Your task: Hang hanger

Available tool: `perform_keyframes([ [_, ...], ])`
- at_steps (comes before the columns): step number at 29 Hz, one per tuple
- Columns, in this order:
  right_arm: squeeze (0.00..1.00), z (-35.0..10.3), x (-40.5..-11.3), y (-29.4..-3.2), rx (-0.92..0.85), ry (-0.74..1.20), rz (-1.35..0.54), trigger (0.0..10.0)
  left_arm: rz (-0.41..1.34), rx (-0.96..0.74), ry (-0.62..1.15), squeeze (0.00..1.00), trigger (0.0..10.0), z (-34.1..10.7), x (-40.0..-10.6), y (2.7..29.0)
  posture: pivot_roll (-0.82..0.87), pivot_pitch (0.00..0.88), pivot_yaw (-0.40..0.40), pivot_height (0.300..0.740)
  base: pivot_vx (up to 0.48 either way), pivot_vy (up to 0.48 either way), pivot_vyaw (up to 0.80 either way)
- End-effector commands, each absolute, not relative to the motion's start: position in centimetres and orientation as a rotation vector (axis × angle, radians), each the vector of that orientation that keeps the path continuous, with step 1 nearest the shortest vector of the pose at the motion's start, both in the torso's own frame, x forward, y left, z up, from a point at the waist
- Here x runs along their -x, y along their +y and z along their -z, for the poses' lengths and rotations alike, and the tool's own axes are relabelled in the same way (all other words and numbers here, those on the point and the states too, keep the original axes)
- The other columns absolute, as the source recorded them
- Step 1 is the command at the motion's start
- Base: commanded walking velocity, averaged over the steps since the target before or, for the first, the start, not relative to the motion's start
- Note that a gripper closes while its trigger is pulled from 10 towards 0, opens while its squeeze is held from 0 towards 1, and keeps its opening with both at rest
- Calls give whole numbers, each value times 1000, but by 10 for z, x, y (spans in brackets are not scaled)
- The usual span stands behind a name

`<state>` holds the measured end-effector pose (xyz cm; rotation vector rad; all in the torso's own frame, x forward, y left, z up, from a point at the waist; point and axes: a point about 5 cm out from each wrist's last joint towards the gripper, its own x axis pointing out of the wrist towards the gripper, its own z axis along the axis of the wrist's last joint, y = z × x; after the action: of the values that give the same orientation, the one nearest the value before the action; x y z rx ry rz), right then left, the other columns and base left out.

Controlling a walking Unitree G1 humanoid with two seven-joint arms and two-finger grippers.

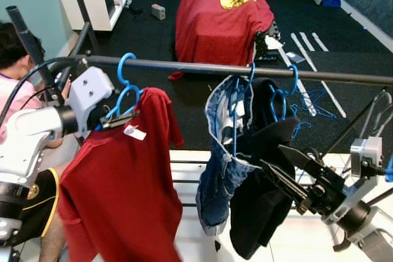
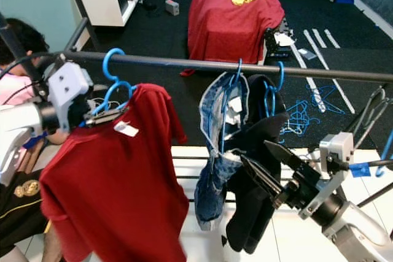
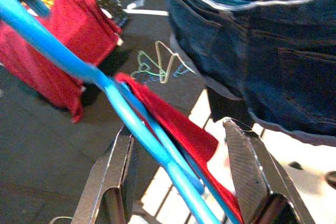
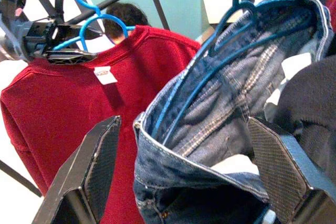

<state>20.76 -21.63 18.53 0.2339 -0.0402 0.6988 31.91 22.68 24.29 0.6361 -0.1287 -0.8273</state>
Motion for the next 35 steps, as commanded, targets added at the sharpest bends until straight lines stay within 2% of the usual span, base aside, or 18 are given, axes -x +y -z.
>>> perform_keyframes([
  [1,0,-182,-208,-215,-223,-17,-703,10000,839,-671,-94,0,10000,-240,-316,229,-83,154,-16,740,0,0,0],
  [4,0,-183,-210,-216,-218,-22,-692,10000,822,-692,-83,0,10000,-230,-321,222,-84,153,-16,740,0,0,0],
  [5,0,-184,-211,-215,-217,-24,-689,10000,811,-691,-78,0,0,-226,-324,217,-84,153,-16,740,0,0,0],
  [21,0,-185,-213,-213,-208,-37,-666,10000,652,-723,-148,0,0,-232,-345,198,-92,149,-3,740,0,0,0],
  [22,0,-184,-213,-212,-205,-36,-666,10000,645,-701,-165,0,3804,-234,-346,195,-92,148,-2,740,0,0,0],
  [23,0,-184,-213,-211,-203,-34,-667,10000,643,-669,-186,0,10000,-235,-346,193,-92,148,-2,740,0,0,0],
  [25,0,-183,-213,-210,-202,-34,-667,10000,647,-635,-200,0,10000,-237,-346,190,-92,147,-1,740,0,0,0],
  [26,0,-183,-213,-210,-201,-34,-668,10000,661,-591,-212,47,10000,-237,-345,188,-93,145,-2,740,0,0,0],
  [27,0,-183,-213,-210,-201,-34,-668,10000,661,-591,-212,47,10000,-237,-345,188,-93,145,-2,740,0,0,0],
  [28,0,-183,-213,-210,-200,-34,-667,10000,678,-558,-215,1000,10000,-237,-345,186,-94,145,-1,740,0,0,0],
  [31,0,-183,-213,-211,-197,-33,-663,10000,682,-549,-212,1000,10000,-236,-345,183,-93,142,-2,740,0,0,0],
  [32,0,-183,-213,-211,-196,-32,-661,10000,674,-576,-199,0,10000,-234,-346,182,-93,142,-2,740,0,0,0],
  [35,0,-183,-213,-211,-195,-32,-660,10000,672,-581,-193,0,10000,-233,-347,182,-93,142,-2,740,0,0,0],
])
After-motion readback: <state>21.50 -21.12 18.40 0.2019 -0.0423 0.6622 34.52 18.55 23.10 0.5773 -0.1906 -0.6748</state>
